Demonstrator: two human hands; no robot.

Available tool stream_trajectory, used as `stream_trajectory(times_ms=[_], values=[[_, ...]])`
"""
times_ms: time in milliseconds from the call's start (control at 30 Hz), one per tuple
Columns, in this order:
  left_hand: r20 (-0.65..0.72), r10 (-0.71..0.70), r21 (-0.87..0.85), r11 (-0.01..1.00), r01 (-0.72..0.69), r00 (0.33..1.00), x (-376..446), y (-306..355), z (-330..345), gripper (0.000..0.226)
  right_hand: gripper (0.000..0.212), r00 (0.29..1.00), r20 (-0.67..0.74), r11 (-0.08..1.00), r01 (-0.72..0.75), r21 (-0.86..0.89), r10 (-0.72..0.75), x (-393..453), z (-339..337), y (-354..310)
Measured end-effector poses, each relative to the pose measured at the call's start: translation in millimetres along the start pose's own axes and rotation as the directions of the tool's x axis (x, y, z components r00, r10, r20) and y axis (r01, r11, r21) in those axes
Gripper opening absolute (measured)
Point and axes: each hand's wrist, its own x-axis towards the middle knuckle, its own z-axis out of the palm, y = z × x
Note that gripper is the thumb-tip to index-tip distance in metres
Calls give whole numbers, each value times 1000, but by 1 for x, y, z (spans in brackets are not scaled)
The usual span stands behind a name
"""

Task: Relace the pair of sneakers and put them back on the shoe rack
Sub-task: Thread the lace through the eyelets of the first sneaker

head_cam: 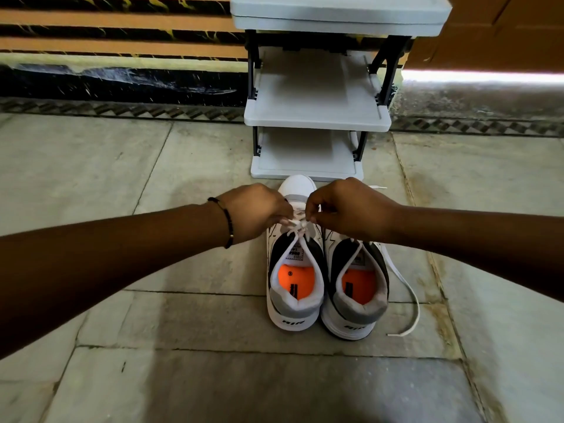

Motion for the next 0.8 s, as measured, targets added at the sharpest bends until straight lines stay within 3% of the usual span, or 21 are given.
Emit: stream_trajectory(times_ms=[267,433,800], values=[[252,-188,128,979,160,949,-27,-24,12,32,13,990,102,978,-77,-194,98,-9,19,10],[227,-200,245,959,143,953,-21,-23,14,27,15,983,140,940,-66,-336,119,-5,26,12],[227,-177,315,944,100,958,-17,-24,-4,24,19,979,180,922,-19,-387,96,-12,25,10]])
